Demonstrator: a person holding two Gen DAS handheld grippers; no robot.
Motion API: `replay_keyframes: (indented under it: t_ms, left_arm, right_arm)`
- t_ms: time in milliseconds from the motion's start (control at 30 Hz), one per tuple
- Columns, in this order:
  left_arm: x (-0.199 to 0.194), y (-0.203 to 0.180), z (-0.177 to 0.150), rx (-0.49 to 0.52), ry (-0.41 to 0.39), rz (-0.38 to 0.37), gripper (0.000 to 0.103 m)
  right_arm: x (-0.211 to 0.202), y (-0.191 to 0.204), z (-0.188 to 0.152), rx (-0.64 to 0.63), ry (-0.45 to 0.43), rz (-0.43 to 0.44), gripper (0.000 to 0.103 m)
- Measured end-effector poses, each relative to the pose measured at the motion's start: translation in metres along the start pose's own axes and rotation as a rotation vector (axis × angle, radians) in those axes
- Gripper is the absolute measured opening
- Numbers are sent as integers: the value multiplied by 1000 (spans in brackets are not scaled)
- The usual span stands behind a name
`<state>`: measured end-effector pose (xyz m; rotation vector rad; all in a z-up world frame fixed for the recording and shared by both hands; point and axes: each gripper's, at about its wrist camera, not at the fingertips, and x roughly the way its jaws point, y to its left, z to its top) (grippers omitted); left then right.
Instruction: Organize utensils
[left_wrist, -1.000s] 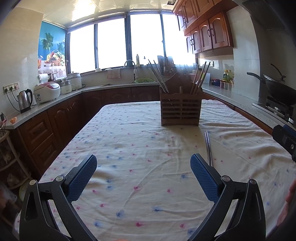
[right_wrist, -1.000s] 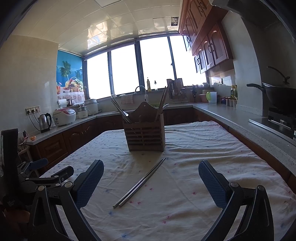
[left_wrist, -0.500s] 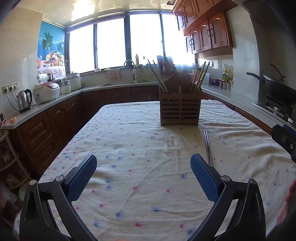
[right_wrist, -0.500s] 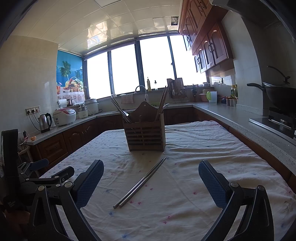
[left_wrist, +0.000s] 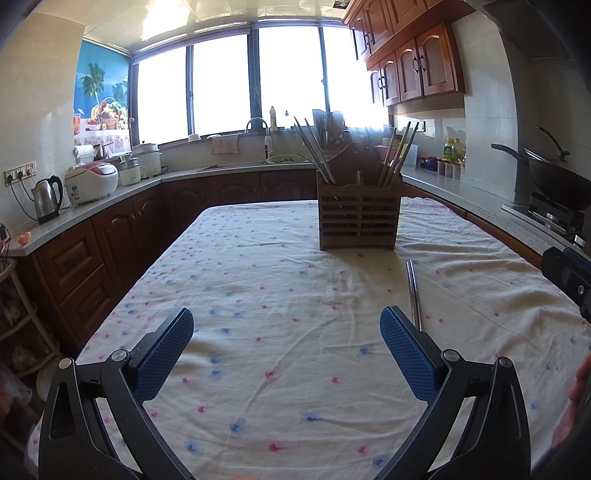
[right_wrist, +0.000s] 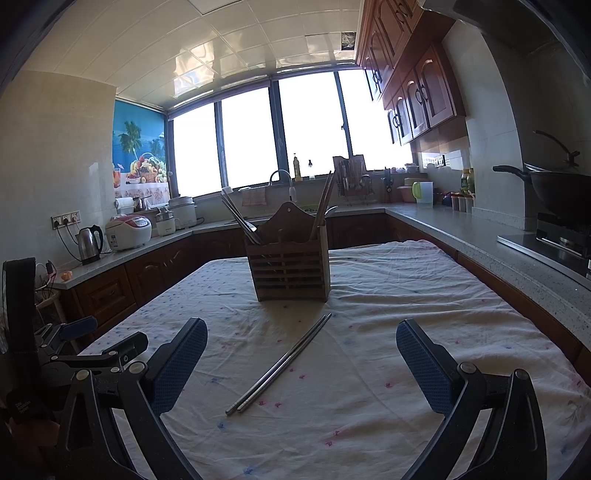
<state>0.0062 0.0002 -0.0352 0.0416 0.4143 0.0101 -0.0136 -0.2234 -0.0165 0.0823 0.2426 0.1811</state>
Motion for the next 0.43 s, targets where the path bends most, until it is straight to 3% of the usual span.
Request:
replay_keyframes:
  t_ms: [433]
  left_arm:
    - [4,0,3,1,16,-22,103]
  right_arm:
    - [7,-4,5,12,15,-2,103]
